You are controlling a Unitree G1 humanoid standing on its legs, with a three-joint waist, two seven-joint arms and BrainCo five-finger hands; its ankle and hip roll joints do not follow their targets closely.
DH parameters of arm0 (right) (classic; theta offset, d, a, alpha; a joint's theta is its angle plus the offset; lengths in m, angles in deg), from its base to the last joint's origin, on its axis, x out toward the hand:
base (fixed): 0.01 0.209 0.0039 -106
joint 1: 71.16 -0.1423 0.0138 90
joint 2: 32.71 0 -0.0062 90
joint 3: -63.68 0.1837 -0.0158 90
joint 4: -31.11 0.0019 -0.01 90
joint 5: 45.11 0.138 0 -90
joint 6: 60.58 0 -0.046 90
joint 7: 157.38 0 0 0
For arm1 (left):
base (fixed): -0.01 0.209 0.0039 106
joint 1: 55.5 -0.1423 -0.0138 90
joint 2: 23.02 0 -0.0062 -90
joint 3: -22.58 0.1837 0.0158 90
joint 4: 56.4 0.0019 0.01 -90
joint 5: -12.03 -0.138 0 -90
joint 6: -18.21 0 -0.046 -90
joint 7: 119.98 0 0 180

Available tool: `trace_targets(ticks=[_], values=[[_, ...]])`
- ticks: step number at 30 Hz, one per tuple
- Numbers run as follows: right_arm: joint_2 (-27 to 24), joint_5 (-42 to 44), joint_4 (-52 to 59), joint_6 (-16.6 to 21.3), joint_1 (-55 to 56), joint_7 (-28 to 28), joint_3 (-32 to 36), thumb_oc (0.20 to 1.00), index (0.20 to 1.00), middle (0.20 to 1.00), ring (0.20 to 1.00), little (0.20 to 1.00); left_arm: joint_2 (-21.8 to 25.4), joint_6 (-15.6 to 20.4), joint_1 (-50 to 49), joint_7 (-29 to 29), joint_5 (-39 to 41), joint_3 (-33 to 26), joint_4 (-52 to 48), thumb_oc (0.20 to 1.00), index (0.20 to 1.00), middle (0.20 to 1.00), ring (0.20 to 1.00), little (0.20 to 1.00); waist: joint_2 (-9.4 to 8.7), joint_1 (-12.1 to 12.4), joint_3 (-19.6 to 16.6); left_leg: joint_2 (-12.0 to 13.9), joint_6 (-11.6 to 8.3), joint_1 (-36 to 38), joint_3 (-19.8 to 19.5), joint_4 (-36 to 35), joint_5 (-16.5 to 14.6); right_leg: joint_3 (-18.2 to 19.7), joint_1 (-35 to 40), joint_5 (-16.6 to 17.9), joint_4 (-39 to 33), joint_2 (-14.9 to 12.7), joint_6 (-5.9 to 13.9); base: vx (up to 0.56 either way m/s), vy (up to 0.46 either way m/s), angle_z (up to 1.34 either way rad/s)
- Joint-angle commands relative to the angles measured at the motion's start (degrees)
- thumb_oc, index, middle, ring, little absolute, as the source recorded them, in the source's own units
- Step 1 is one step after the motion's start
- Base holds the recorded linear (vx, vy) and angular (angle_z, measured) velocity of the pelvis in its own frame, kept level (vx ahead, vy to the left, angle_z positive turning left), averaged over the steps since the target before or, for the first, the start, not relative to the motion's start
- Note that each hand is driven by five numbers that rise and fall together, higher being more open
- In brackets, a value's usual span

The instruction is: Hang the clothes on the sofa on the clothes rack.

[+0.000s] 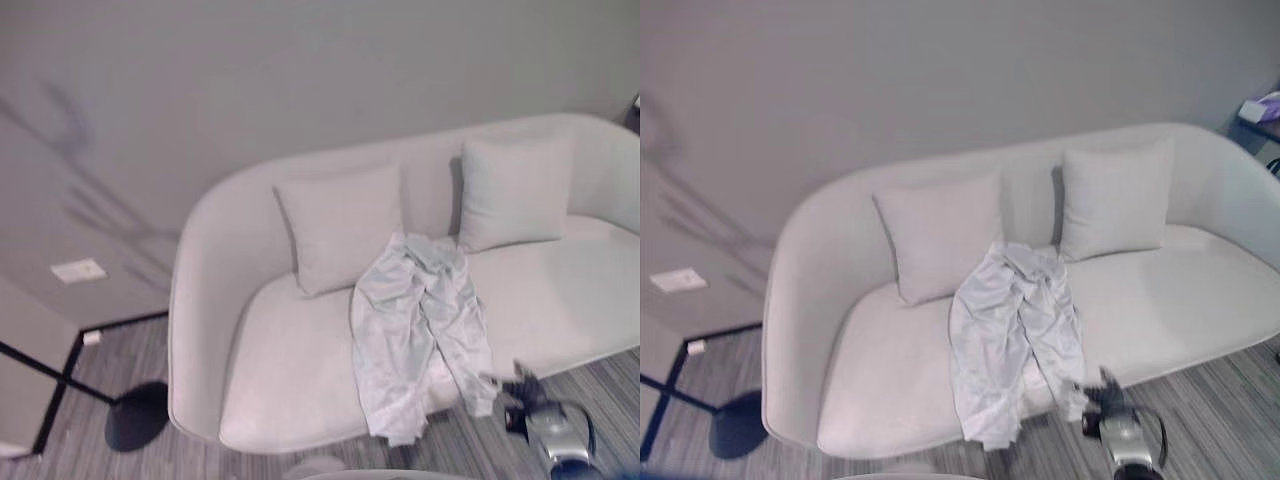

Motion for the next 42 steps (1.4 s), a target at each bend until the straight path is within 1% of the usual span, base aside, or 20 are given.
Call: trace_targets(ticks=[1,2,4,6,7,10,11,13,14,16,17,19,22,23,25,28,31,33,36,42], values=[[-7.19,-5.34,-1.85,1.43,-2.11,-4.23,2.47,1.0,1.0,1.0,1.0,1.0,-2.2,0.41,-1.15,-0.76,-0.78,0.59,0.35,1.0,1.0,1.0,1.0,1.0,-1.43,-1.68,-2.3,2.58,-5.9,4.82,-0.59,-18.67,13.13,0.22,3.8,2.34,3.56,3.76,-0.55,0.12,-0.408,1.83],[-8.06,-6.47,-1.53,1.38,-2.59,-4.17,1.95,1.0,1.0,1.0,1.0,1.0,-2.45,0.48,-1.43,-0.85,-0.59,-0.17,-0.42,1.0,1.0,1.0,1.0,1.0,-2.26,-1.05,-2.41,3.09,-5.86,4.3,-0.8,-18.47,13.11,-0.67,4.39,2.27,2.77,3.9,-0.38,0.05,-0.384,1.89],[-9.86,-7.63,-2.84,1.35,-3.72,-4.47,0.41,1.0,1.0,1.0,1.0,1.0,-3.47,0.58,-1.74,-1.17,-0.35,-1.53,-0.86,1.0,1.0,1.0,1.0,1.0,-2.97,-0.47,-2.81,5.36,-5.98,2.41,-1.45,-18.76,13.42,-0.63,4.44,2.39,1.26,5.66,-0.61,0.04,-0.293,0.85],[-11.62,-8.81,-4.01,1.57,-5.73,-4.05,-1.95,1.0,1.0,1.0,1.0,1.0,-4.16,0.68,-1.7,-0.91,-1.06,-1.84,-0.84,1.0,1.0,1.0,1.0,1.0,-3.42,-0.07,-3.12,7.39,-6.32,0.78,-2.34,-18.97,14.28,-2.27,5.32,2.71,-0.93,6.89,-0.65,0.06,-0.286,0.03],[-13.0,-8.95,-6.27,1.78,-8.5,-4.4,-4.37,1.0,1.0,1.0,1.0,1.0,-4.77,0.39,-1.63,-0.32,-2.21,-1.23,-1.3,1.0,1.0,1.0,1.0,1.0,-3.72,-0.21,-2.88,9.15,-6.42,-0.93,-1.28,-18.53,15.06,-3.76,6.14,3.09,-1.8,8.15,-0.69,0.06,-0.249,0.66],[-14.51,-6.2,-11.02,1.28,-14.01,-5.67,-6.62,1.0,1.0,1.0,1.0,1.0,-5.26,-0.19,-1.26,-0.11,-3.25,-0.51,-3.06,1.0,1.0,1.0,1.0,1.0,-3.47,-0.95,-1.38,12.32,-8.12,-2.91,5.07,-16.46,16.19,-8.5,7.82,4.31,-3.04,7.7,-0.39,0.03,-0.137,1.17],[-15.35,-4.79,-12.27,1.46,-15.09,-5.73,-7.31,1.0,1.0,1.0,1.0,1.0,-5.43,-0.57,-0.86,0.18,-4.11,0.23,-4.29,1.0,1.0,1.0,1.0,1.0,-3.95,-2.06,-0.04,14.54,-12.55,-3.86,11.32,-14.13,17.45,-11.64,9.36,5.05,-3.47,6.16,-0.08,0.05,-0.099,1.58],[-15.21,-1.98,-14.63,1.81,-15.0,-5.43,-6.52,1.0,1.0,1.0,1.0,1.0,-4.91,-0.79,-0.87,0.1,-5.67,1.47,-3.67,1.0,1.0,1.0,1.0,1.0,-4.52,-3.67,0.86,16.37,-16.48,-5.54,17.68,-12.13,19.02,-14.64,10.68,5.6,-2.97,4.27,-0.16,0.11,-0.067,1.93],[-14.64,-0.39,-17.38,1.79,-15.88,-4.71,-7.4,1.0,1.0,1.0,1.0,1.0,-4.06,-1.07,-2.09,0.16,-7.02,2.19,-2.36,1.0,1.0,1.0,1.0,1.0,-4.12,-4.07,0.94,16.28,-18.11,-5.98,16.49,-11.35,18.42,-16.14,12.07,5.57,-2.97,3.41,-0.13,0.16,0.021,1.92],[-12.22,1.59,-20.08,1.7,-19.49,-4.26,-9.9,1.0,1.0,1.0,1.0,1.0,-3.15,-0.87,-2.75,-0.2,-7.98,3.79,-1.38,1.0,1.0,1.0,1.0,1.0,-3.77,-3.23,2.2,15.68,-18.13,-6.99,13.66,-10.38,17.98,-16.82,12.64,5.1,-2.83,3.1,-0.36,0.09,0.091,0.99],[-10.59,3.82,-22.54,1.43,-23.22,-4.4,-11.45,1.0,1.0,1.0,1.0,1.0,-2.83,-0.71,-2.91,-0.11,-8.0,4.78,-1.48,1.0,1.0,1.0,1.0,1.0,-3.0,-1.95,4.33,15.53,-17.89,-7.56,13.02,-9.38,17.79,-16.99,12.88,4.71,-2.71,2.86,-0.45,0.01,0.141,-0.02],[-9.56,5.34,-25.65,1.45,-27.35,-4.9,-13.47,1.0,1.0,1.0,1.0,1.0,-2.64,-0.37,-2.88,-0.26,-7.78,5.16,-1.49,1.0,1.0,1.0,1.0,1.0,-1.84,-1.11,7.07,15.39,-17.99,-8.4,12.6,-7.77,17.38,-17.13,13.09,4.49,-2.42,2.14,-0.4,-0.02,0.187,-0.12],[-8.52,7.23,-30.24,0.96,-34.59,-6.61,-16.61,1.0,1.0,1.0,1.0,1.0,-2.68,0.21,-1.99,-1.33,-7.36,6.24,-1.01,1.0,1.0,1.0,1.0,1.0,0.4,-0.91,12.41,16.02,-17.97,-11.13,11.84,-3.83,17.31,-16.99,12.04,4.37,-1.54,1.25,-0.31,-0.1,0.243,0.21],[-7.93,7.37,-36.18,0.32,-40.59,-7.66,-19.81,1.0,1.0,1.0,1.0,1.0,-2.79,0.56,-0.98,-2.05,-6.82,6.9,-1.94,1.0,1.0,1.0,1.0,1.0,2.04,-0.72,16.25,16.39,-17.72,-12.94,11.03,-0.96,17.44,-16.85,11.76,4.48,-0.74,1.07,-0.47,-0.09,0.258,0.0],[-7.43,7.52,-43.1,-0.16,-45.9,-9.35,-22.83,1.0,1.0,1.0,1.0,1.0,-2.95,0.99,0.37,-2.57,-6.41,7.4,-3.69,1.0,1.0,1.0,1.0,1.0,3.09,-0.11,19.67,16.5,-17.52,-14.44,10.49,0.51,17.5,-16.68,11.1,4.52,-0.27,0.71,-0.55,-0.07,0.23,-0.07],[-5.8,6.32,-49.51,-0.49,-49.87,-12.39,-25.28,1.0,1.0,1.0,1.0,1.0,-3.1,1.91,1.66,-3.79,-5.92,8.61,-5.63,1.0,1.0,1.0,1.0,1.0,3.41,0.67,20.96,16.64,-17.36,-18.53,10.03,2.08,17.21,-16.43,8.43,4.7,-0.08,0.56,-0.78,-0.05,0.16,0.02],[-8.44,5.78,-53.24,-1.14,-51.06,-12.89,-30.11,1.0,1.0,1.0,1.0,1.0,-5.89,2.93,2.07,-4.67,-6.23,10.03,-10.02,1.0,1.0,1.0,1.0,1.0,3.82,2.3,20.96,16.69,-16.97,-22.79,9.55,3.53,16.86,-16.14,5.61,5.32,0.02,0.22,-0.79,-0.02,0.143,0.13],[-7.34,3.73,-56.76,-2.26,-49.32,-10.33,-34.92,0.2,0.2,0.2,0.2,0.2,-6.89,3.0,2.47,-4.93,-7.27,12.02,-12.82,1.0,1.0,1.0,1.0,1.0,4.08,3.57,20.96,17.15,-16.92,-23.64,9.28,3.92,16.23,-16.14,5.26,5.67,-0.51,0.5,-0.75,-0.02,0.02,0.0],[-2.53,0.68,-57.19,-4.36,-46.13,-6.82,-39.85,0.2,0.2,0.2,0.2,0.2,-8.28,3.11,2.82,-5.08,-9.45,14.63,-16.49,1.0,1.0,1.0,1.0,1.0,3.47,4.7,20.96,17.0,-16.99,-24.41,8.69,4.07,16.74,-16.32,5.2,6.33,-0.84,0.25,-0.88,0.0,-0.027,-0.11],[-0.39,0.72,-57.19,-4.63,-45.78,-7.42,-39.47,0.2,0.2,0.2,0.2,0.2,-9.01,2.69,3.7,-5.56,-13.47,19.32,-22.9,1.0,1.0,1.0,1.0,1.0,4.46,5.63,20.96,16.82,-16.78,-22.87,8.55,4.11,16.32,-16.62,7.69,6.57,-1.43,0.05,-0.82,0.01,-0.008,-0.05]])
